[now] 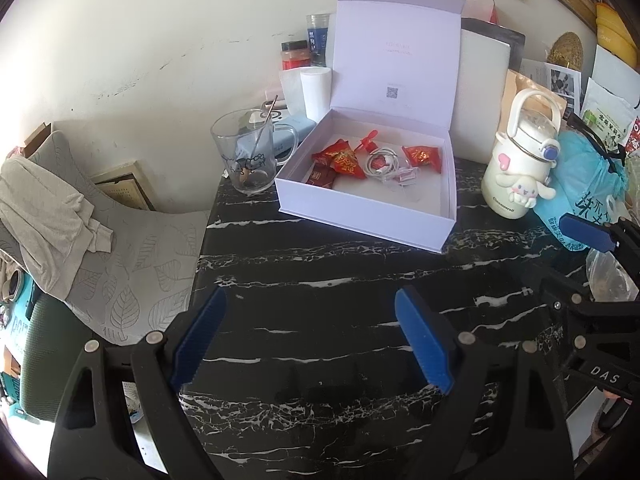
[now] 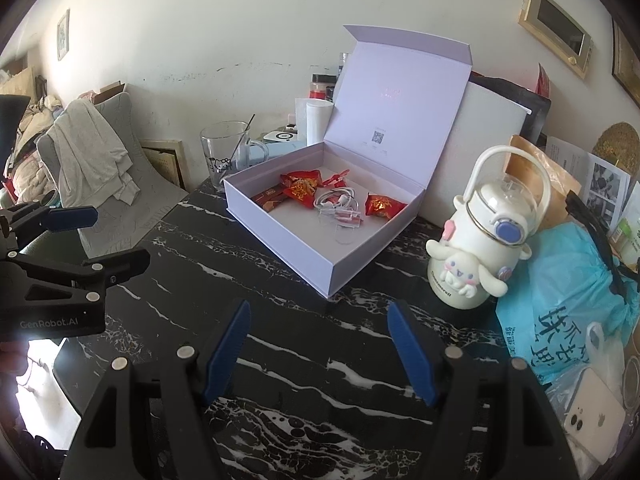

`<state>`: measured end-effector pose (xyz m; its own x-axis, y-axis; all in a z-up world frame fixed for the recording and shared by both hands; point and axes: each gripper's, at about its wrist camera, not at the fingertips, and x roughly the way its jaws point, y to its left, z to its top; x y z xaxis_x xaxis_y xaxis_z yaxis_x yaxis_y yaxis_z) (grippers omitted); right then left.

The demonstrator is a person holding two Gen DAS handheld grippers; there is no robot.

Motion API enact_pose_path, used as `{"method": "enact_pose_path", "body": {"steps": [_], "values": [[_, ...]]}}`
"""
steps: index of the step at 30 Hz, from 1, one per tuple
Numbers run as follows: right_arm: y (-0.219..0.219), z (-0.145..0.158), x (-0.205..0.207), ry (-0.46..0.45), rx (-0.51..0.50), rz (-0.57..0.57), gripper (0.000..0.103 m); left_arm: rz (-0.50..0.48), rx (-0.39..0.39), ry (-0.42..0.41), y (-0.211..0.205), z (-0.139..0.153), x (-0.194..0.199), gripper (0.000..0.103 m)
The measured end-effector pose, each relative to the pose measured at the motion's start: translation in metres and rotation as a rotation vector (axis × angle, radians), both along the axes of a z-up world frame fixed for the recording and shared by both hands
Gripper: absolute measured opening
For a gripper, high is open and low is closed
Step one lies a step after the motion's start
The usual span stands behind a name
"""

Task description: Organize objects

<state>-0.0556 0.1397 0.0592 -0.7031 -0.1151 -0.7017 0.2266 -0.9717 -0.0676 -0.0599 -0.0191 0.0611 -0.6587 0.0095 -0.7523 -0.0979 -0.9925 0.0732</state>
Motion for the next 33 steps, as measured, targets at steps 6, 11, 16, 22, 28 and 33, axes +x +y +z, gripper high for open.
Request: {"method": "enact_pose_path", "body": {"steps": [6, 11, 16, 22, 28, 33], "values": [[0.002, 0.000, 0.011, -0.001, -0.004, -0.016, 0.072, -0.009, 0.000, -0.005, 0.003, -0.003, 0.007, 0.086], [0.005, 0.002, 0.016, 0.004, -0.001, -0.030, 0.072, -0.018, 0.013, -0.010, 0.005, -0.004, 0.010, 0.086], [0.006, 0.004, 0.019, 0.006, -0.004, -0.032, 0.072, -0.016, 0.022, -0.018, 0.006, -0.005, 0.012, 0.086], [0.005, 0.009, 0.019, 0.017, 0.001, -0.028, 0.072, -0.024, 0.022, -0.012, 0.006, -0.005, 0.013, 0.086], [0.005, 0.012, 0.018, 0.022, 0.003, -0.024, 0.072, -0.016, 0.012, -0.006, 0.006, -0.003, 0.012, 0.086], [0.005, 0.012, 0.016, 0.020, 0.004, -0.025, 0.072, -0.015, 0.014, -0.007, 0.006, -0.002, 0.011, 0.086]]}}
